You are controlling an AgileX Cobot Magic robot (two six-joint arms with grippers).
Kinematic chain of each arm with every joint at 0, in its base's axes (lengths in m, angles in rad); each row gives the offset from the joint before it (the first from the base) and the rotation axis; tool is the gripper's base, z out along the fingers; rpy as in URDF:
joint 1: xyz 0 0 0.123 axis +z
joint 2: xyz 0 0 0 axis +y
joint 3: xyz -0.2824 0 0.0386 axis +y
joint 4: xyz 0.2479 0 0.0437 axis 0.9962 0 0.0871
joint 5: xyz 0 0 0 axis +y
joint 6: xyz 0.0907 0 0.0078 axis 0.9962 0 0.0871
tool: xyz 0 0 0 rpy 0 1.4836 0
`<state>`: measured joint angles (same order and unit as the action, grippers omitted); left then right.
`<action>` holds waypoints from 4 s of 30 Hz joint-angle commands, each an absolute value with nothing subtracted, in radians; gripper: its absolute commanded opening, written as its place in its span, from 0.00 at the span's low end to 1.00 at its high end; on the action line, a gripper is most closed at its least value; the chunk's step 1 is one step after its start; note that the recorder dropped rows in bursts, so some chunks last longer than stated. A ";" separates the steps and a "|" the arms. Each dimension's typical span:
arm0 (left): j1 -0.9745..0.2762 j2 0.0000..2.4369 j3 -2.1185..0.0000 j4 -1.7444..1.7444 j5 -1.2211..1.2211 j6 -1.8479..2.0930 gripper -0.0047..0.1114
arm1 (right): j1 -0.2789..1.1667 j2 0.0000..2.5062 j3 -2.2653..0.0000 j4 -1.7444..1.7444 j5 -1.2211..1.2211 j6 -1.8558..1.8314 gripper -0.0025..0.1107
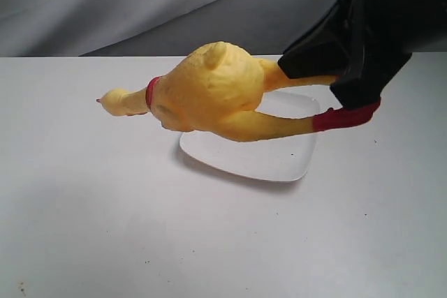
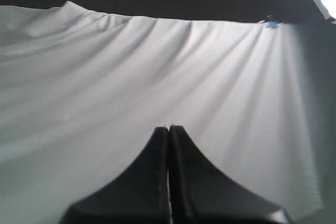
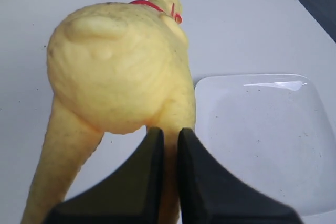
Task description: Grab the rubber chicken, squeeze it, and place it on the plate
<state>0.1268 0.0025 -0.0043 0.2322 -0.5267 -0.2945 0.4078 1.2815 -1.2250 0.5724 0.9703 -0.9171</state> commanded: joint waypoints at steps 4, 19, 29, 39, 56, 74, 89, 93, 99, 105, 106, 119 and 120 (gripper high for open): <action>0.131 0.007 0.000 1.063 -0.564 -1.049 0.04 | 0.276 1.272 -1.223 0.771 0.977 -1.012 0.02; 0.129 0.672 -0.217 1.364 -1.016 -1.248 0.61 | 0.101 1.298 -1.223 0.963 1.172 -1.117 0.02; 0.129 0.937 -0.605 1.677 -1.172 -1.226 0.60 | 0.101 1.298 -1.223 0.963 1.194 -1.117 0.02; -0.095 0.935 -0.699 1.744 -0.874 -0.933 0.53 | 0.101 1.298 -1.223 0.980 1.192 -1.095 0.02; -0.401 1.134 -0.699 1.710 -0.411 -0.615 0.66 | 0.109 1.298 -1.223 0.982 1.204 -1.085 0.02; -0.412 1.202 -0.703 1.250 -0.471 -0.249 0.65 | 0.109 1.298 -1.223 0.985 1.188 -1.083 0.02; -0.412 1.303 -0.703 0.976 -0.670 0.021 0.61 | 0.109 1.298 -1.223 1.020 1.221 -1.070 0.02; -0.412 1.305 -0.703 0.978 -0.623 0.034 0.61 | 0.109 1.298 -1.223 1.047 1.221 -1.070 0.02; -0.412 1.305 -0.703 0.978 -0.626 0.030 0.58 | 0.126 1.298 -1.223 1.049 1.221 -1.068 0.02; -0.412 1.305 -0.703 0.978 -0.634 0.019 0.28 | 0.163 1.298 -1.223 1.038 1.221 -1.068 0.02; -0.412 1.305 -0.703 0.978 -0.630 0.000 0.21 | 0.163 1.298 -1.223 1.038 1.221 -1.068 0.02; -0.412 1.305 -0.703 0.978 -0.630 -0.052 0.05 | 0.163 1.298 -1.223 1.038 1.221 -1.068 0.02; -0.412 1.305 -0.703 0.978 -0.628 -0.052 0.08 | 0.163 1.298 -1.223 1.038 1.221 -1.068 0.02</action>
